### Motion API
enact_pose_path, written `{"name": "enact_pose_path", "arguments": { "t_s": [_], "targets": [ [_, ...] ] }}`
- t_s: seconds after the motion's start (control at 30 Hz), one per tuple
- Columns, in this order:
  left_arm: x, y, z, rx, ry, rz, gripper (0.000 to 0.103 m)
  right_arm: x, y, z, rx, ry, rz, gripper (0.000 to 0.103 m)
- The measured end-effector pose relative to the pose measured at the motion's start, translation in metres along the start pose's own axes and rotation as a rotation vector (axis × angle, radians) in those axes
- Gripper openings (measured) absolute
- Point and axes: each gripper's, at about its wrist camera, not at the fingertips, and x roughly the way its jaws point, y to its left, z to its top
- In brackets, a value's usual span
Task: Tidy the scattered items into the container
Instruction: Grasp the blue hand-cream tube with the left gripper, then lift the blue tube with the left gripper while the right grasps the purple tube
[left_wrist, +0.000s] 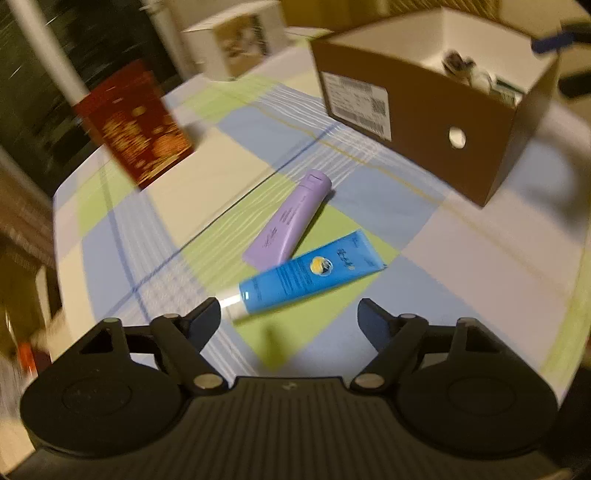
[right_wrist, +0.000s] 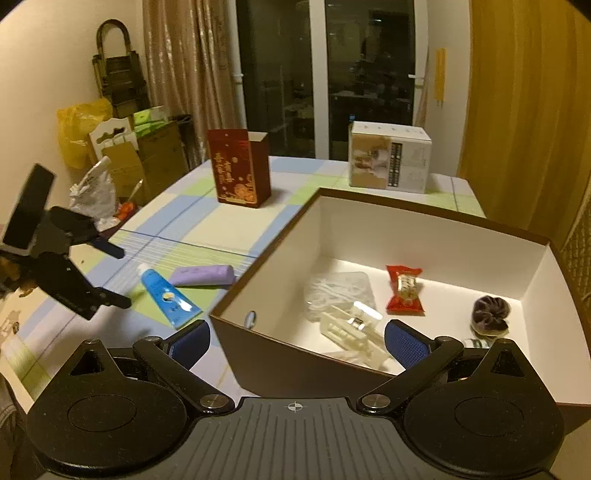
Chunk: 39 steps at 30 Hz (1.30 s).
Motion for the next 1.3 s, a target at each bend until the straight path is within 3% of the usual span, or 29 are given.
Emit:
{"name": "enact_pose_path", "arguments": {
  "t_s": [0.13,0.23,0.33,0.43,0.47,0.5,0.57,0.67,0.73,0.83,0.93,0.97,1.1,1.3],
  "targets": [
    [0.024,0.006,0.007,0.069,0.012,-0.093,0.077,0.0,-0.006,-0.003,0.023,0.012,-0.008,0.103],
    [0.038,0.009,0.01,0.073,0.033,-0.112,0.08,0.003,-0.01,-0.003,0.044,0.018,-0.013,0.103],
    [0.046,0.012,0.009,0.072,0.053,-0.122,0.072,0.006,-0.013,-0.002,0.057,0.018,-0.017,0.103],
    [0.042,0.008,0.004,0.096,0.077,-0.141,0.045,0.008,-0.015,0.0,0.06,0.012,-0.018,0.103],
    [0.041,0.008,0.001,0.089,0.1,-0.172,0.031,0.008,-0.016,0.0,0.06,0.01,-0.019,0.103],
    [0.04,0.009,-0.002,0.078,0.121,-0.2,0.027,0.008,-0.017,0.0,0.061,0.008,-0.019,0.103],
    [0.037,0.009,-0.005,0.056,0.132,-0.205,0.028,0.01,-0.017,0.001,0.064,0.006,-0.019,0.103],
    [0.039,0.008,-0.002,-0.005,0.137,-0.193,0.042,0.012,-0.016,0.002,0.062,0.005,-0.015,0.103],
    [0.043,0.008,0.004,-0.057,0.129,-0.211,0.045,0.011,-0.013,0.004,0.054,0.002,-0.01,0.103],
    [0.051,0.003,0.013,-0.064,0.133,-0.206,0.051,0.009,-0.009,0.007,0.032,-0.002,-0.006,0.103],
    [0.051,0.004,0.018,-0.089,0.135,-0.222,0.029,0.009,-0.009,0.01,0.008,-0.001,-0.009,0.103],
    [0.05,0.002,0.017,-0.094,0.134,-0.233,0.026,0.009,-0.009,0.012,-0.004,0.0,-0.008,0.103],
    [0.038,-0.01,0.004,-0.104,0.119,-0.174,0.026,0.012,-0.005,0.026,-0.088,-0.012,0.018,0.103],
    [-0.002,-0.004,-0.029,-0.347,0.065,-0.128,0.025,0.034,0.018,0.067,-0.312,-0.003,0.185,0.103]
  ]
}}
